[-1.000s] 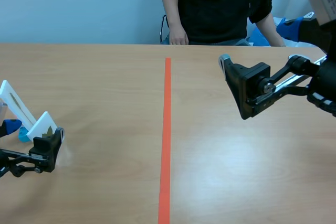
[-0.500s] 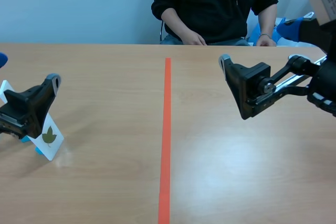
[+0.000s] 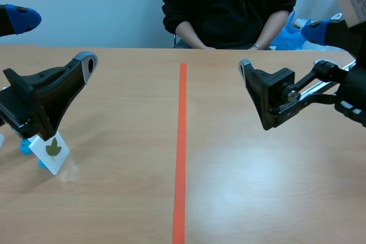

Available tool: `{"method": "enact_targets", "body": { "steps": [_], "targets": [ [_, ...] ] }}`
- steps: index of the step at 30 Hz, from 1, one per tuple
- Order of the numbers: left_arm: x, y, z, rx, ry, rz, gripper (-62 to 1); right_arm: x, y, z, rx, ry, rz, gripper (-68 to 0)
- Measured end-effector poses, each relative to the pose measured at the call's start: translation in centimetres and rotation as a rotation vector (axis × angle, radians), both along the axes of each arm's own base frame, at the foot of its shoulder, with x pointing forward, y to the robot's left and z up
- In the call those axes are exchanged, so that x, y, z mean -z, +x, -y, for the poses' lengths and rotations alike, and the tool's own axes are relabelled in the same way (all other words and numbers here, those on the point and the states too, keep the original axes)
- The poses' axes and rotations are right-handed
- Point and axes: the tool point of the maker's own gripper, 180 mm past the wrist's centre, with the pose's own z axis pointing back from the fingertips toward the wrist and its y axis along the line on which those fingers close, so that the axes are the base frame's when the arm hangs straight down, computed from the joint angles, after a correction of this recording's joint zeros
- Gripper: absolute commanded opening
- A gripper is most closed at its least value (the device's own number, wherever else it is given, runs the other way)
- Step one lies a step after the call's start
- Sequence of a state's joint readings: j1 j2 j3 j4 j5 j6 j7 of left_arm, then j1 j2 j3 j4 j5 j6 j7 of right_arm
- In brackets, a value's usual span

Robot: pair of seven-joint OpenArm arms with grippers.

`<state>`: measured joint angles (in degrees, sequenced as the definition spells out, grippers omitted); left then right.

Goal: Sort the leaf by its shape. The table is split by an orange tape line. A compound leaf with several leaflets goes to the left side, a simple leaf with one blade goes to the right side. Return to the home posture when a red brick is placed on the table.

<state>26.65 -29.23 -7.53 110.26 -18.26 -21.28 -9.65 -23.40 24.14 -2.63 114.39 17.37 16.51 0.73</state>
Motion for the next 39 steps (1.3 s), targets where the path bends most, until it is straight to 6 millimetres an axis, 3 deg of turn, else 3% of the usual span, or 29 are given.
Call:
{"method": "enact_targets", "body": {
  "steps": [4, 39],
  "targets": [
    [-0.84, -0.25, 0.54, 0.015, -0.005, 0.022, 0.4, 0.03, 0.00, 0.01, 0.000, -0.001, -0.001, -2.2],
    [-0.84, -0.64, 1.11, 0.049, -0.013, 0.014, 0.4, 0.07, 0.00, 0.02, 0.001, -0.002, -0.003, -2.2]
  ]
}}
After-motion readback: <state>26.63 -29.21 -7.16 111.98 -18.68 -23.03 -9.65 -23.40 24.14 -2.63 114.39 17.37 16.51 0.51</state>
